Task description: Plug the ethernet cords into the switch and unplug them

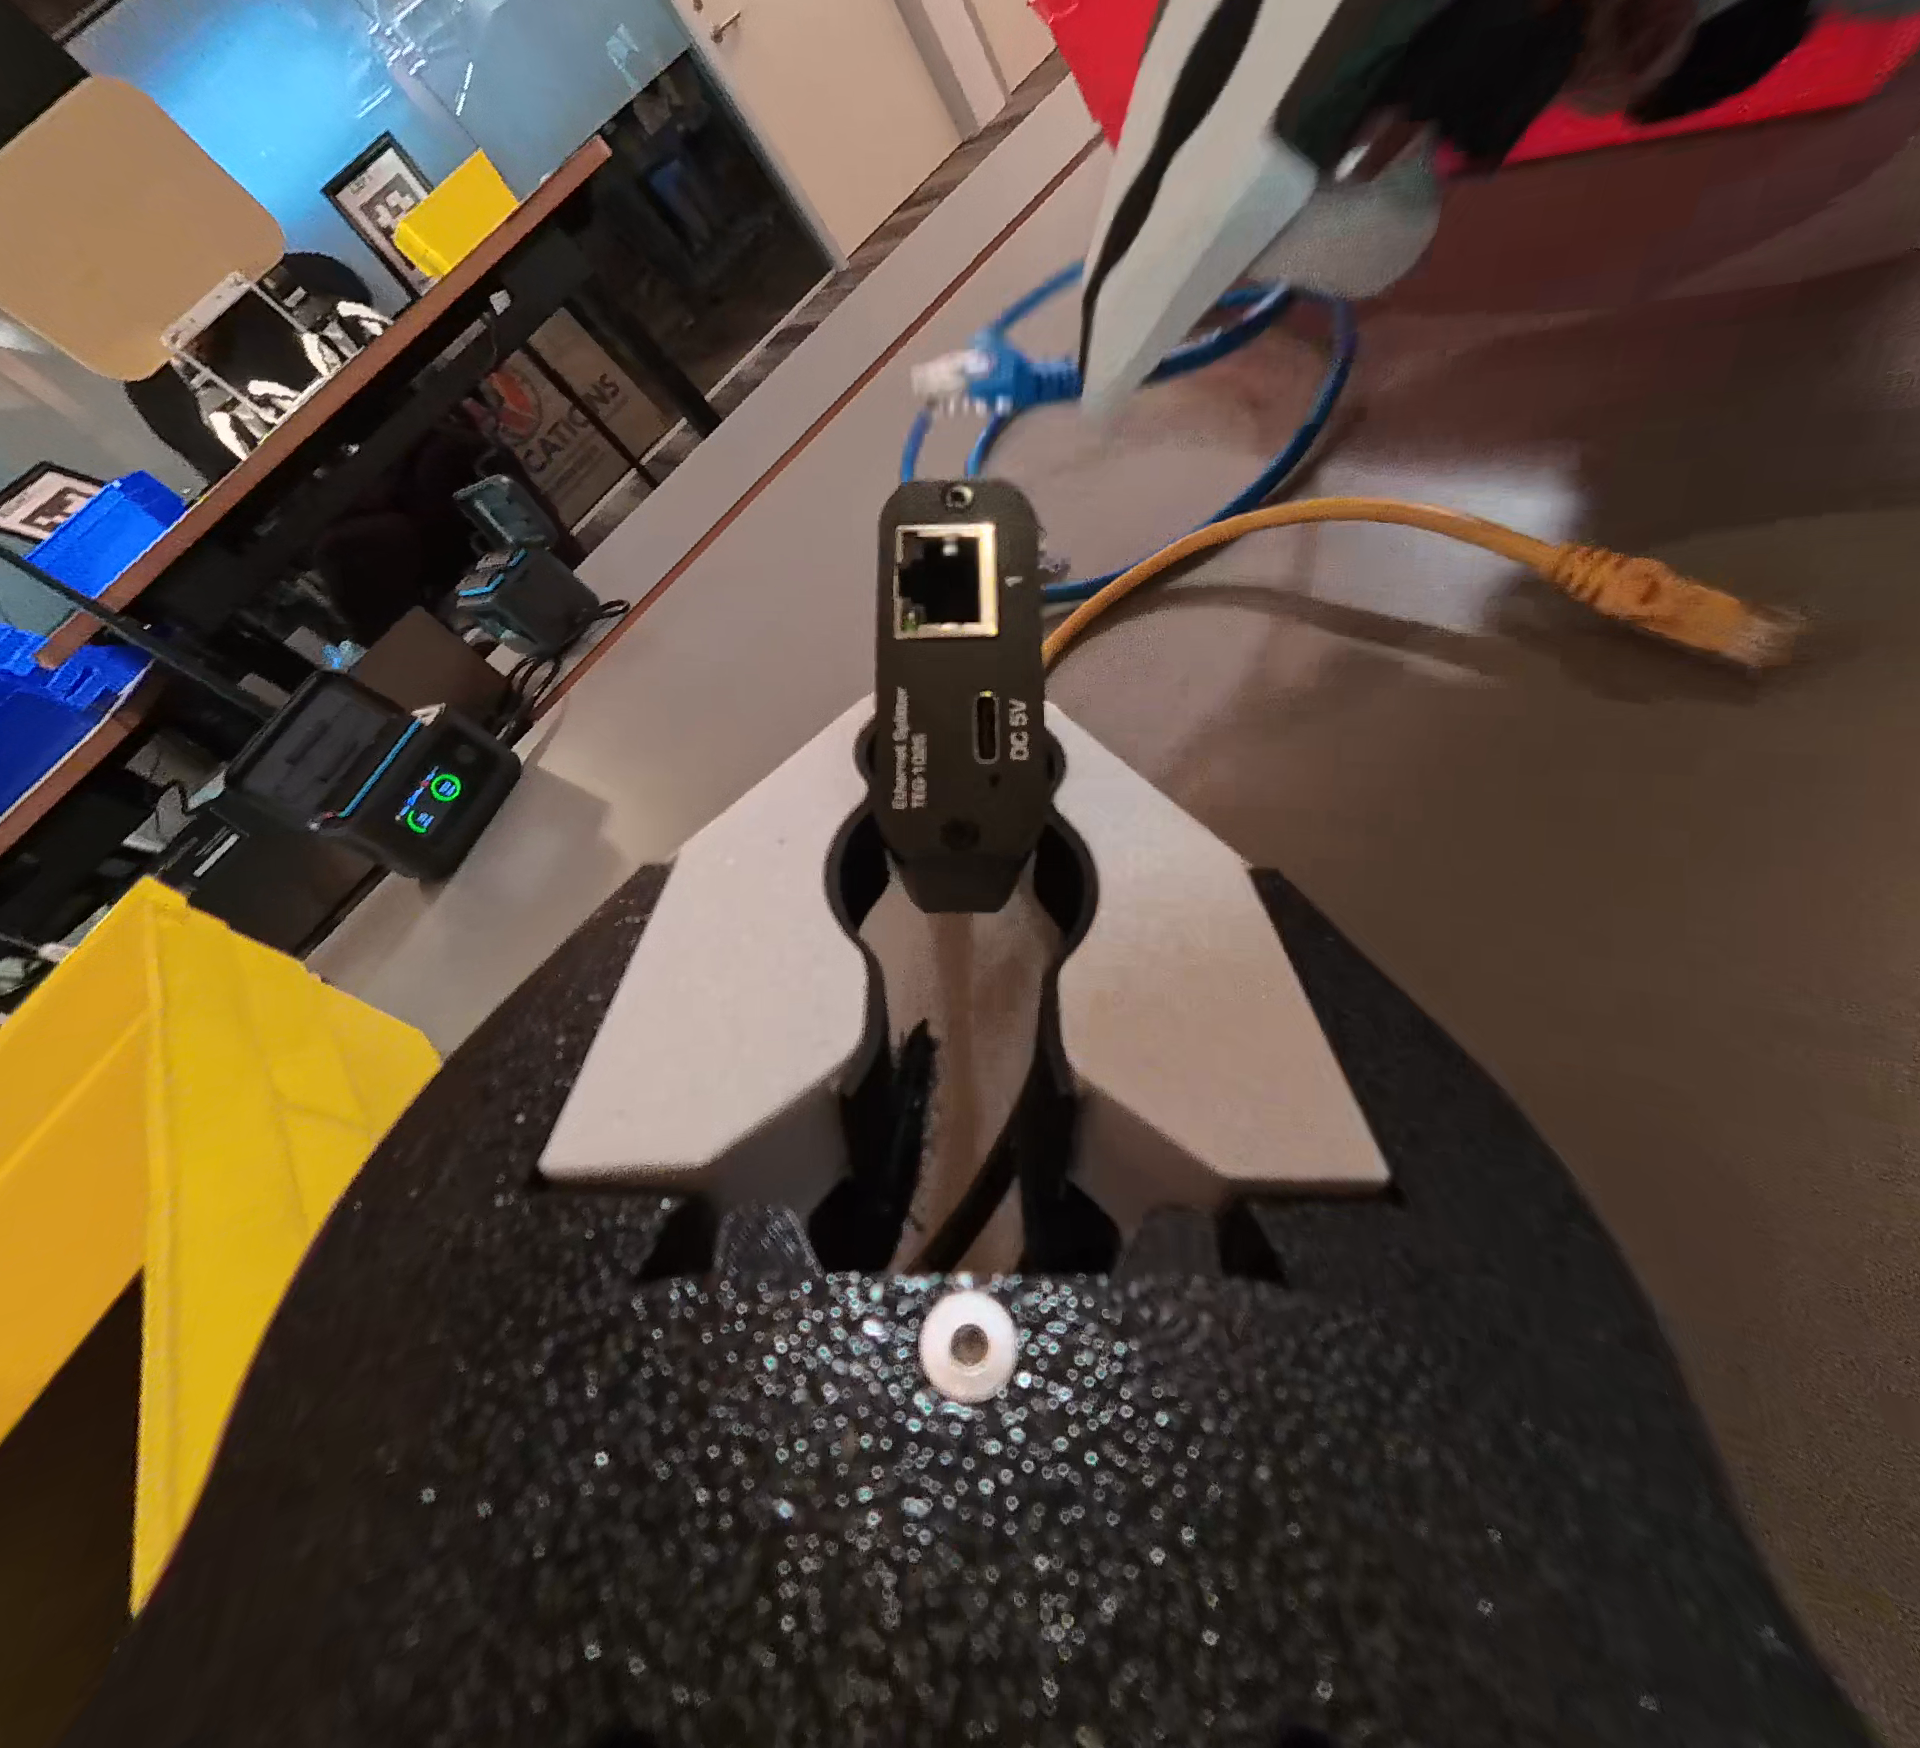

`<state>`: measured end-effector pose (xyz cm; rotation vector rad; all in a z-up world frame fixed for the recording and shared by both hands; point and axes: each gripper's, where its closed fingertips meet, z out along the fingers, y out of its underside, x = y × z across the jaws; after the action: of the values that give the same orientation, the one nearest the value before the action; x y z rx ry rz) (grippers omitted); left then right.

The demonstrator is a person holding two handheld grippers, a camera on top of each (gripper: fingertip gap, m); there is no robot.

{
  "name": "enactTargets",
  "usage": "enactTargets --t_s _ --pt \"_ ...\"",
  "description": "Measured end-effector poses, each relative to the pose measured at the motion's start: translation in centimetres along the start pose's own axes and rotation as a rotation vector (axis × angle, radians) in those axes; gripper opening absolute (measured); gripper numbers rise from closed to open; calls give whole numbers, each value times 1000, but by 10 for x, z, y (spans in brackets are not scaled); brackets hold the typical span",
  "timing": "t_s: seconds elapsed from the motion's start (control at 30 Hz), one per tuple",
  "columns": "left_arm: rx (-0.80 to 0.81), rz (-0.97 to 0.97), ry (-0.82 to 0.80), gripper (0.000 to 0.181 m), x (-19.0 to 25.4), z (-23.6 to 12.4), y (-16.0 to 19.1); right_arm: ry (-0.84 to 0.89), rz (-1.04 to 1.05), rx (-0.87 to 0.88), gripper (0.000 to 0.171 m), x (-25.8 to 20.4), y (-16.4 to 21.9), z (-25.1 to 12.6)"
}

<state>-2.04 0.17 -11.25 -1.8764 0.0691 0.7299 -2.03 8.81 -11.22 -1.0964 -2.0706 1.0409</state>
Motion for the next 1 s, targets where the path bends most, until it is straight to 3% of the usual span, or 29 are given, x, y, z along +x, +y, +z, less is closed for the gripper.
enactTargets --t_s 0.03,0.2,0.33,0.63,0.77,1.0 --pt "-15 2 -9 21 -1 1 1 -13 -19 43 4 -7 -8 -8" --pt "-86 128 -84 21 -11 6 -2 -115 -88 208 3 -35 -31 -42" --pt "-133 310 -147 21 -13 9 -5 -208 -48 236 3 -49 -35 -56" --pt "-298 704 -240 22 0 18 8 -260 179 -135 3 -84 8 -35" --pt "-340 779 -243 21 5 21 12 -265 292 -218 3 -85 23 -26" --pt "-377 861 -248 21 10 25 15 -222 301 -288 3 -85 37 -19"
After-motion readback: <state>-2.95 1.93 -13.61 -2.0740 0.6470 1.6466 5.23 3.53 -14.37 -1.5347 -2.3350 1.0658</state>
